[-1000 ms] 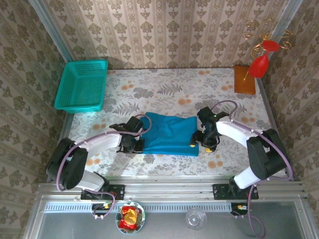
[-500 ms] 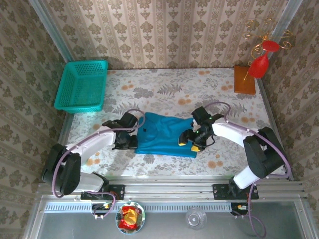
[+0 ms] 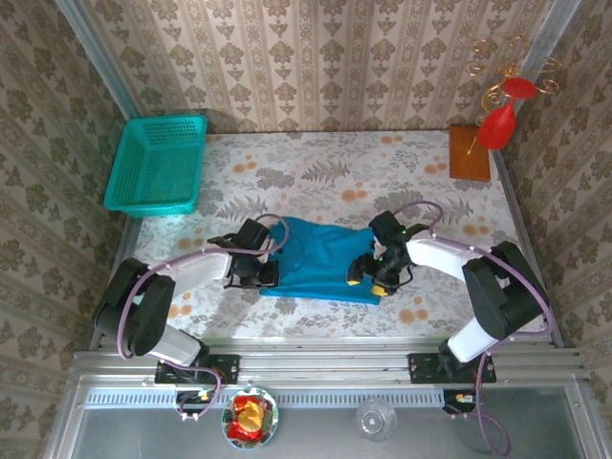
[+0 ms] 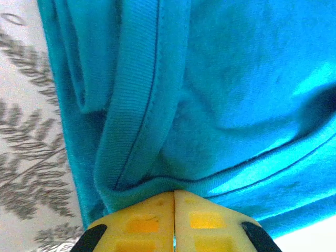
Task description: Fold the inside-out t-shirt
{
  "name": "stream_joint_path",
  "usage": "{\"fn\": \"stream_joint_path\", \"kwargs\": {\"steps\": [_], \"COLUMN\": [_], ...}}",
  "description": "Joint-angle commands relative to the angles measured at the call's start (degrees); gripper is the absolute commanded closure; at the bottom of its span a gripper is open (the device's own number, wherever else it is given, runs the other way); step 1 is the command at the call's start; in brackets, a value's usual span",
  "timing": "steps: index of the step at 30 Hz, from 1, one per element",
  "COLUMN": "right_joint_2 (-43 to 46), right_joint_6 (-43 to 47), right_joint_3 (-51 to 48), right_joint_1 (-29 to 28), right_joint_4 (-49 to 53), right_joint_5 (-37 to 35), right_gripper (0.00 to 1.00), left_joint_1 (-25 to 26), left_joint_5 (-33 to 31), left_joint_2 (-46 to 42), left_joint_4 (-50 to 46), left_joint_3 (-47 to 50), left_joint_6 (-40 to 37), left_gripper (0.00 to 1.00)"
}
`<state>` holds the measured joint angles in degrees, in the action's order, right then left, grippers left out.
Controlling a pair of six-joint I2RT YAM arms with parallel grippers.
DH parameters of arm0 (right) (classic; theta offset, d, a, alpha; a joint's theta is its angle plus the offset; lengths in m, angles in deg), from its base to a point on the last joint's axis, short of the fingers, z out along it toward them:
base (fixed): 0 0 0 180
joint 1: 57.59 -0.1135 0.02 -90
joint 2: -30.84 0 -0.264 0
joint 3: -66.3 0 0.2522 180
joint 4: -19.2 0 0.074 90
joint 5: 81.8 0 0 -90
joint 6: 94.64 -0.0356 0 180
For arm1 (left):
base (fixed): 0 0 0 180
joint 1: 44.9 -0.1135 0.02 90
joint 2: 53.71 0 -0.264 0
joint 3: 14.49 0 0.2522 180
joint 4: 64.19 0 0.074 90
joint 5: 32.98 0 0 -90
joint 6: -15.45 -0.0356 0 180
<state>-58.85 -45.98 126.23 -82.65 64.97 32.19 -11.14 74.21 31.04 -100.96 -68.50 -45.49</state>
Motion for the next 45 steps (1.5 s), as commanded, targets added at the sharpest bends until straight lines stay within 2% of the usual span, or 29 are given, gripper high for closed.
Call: {"fn": "stream_joint_path", "kwargs": {"steps": [1, 6, 11, 16, 19, 22, 27, 31, 38, 41, 43, 45], "right_joint_2": [0.53, 4.05, 5.85, 2.18, -1.31, -5.1, -11.28, -15.94, -18.91, -18.89, -18.99, -18.88], "right_joint_6": [0.28, 1.3, 3.41, 7.98, 10.88, 12.69, 15.35, 16.77, 16.8, 16.56, 16.55, 16.47], "right_joint_3": [-3.36, -1.72, 3.48, 9.05, 13.44, 17.32, 22.07, 24.54, 25.11, 24.54, 24.19, 23.98], "right_joint_1": [0.69, 0.76, 2.95, 8.45, 11.21, 13.3, 15.09, 15.72, 16.09, 16.14, 16.23, 16.3], "right_joint_4": [8.06, 10.9, 11.9, 9.96, 10.25, 9.91, 10.05, 9.85, 8.38, 7.9, 7.88, 8.07], "right_joint_5": [-7.09, -6.78, -6.61, -5.73, -6.08, -5.23, -4.89, -4.08, -2.58, -2.29, -2.19, -2.4], "right_gripper": [0.28, 0.28, 0.28, 0.29, 0.29, 0.3, 0.33, 0.37, 0.51, 0.56, 0.58, 0.58], "left_joint_1": [2.47, 3.89, -1.34, -9.65, -12.58, -15.02, -16.44, -16.53, -16.53, -16.56, -16.6, -16.55], "left_joint_5": [2.97, 6.01, 6.77, 10.01, 12.47, 16.5, 21.32, 24.11, 28.24, 27.61, 27.6, 27.85], "left_joint_2": [0.12, -7.48, -9.44, -1.25, 5.62, 13.31, 23.05, 27.28, 29.59, 29.08, 28.69, 29.17], "left_joint_4": [-0.64, 1.37, -0.63, 0.69, 0.74, 0.0, -4.29, -6.18, -4.08, -2.94, -1.5, -1.85], "left_joint_3": [3.68, 4.43, -2.14, -11.09, -17.68, -23.79, -31.94, -34.53, -33.78, -32.69, -31.81, -32.12], "left_joint_6": [2.12, 5.56, 3.68, -1.34, -4.56, -6.79, -10.52, -12.17, -11.79, -11.45, -10.83, -10.78], "left_gripper": [0.9, 0.88, 0.79, 0.72, 0.64, 0.61, 0.59, 0.59, 0.72, 0.78, 0.77, 0.71]}}
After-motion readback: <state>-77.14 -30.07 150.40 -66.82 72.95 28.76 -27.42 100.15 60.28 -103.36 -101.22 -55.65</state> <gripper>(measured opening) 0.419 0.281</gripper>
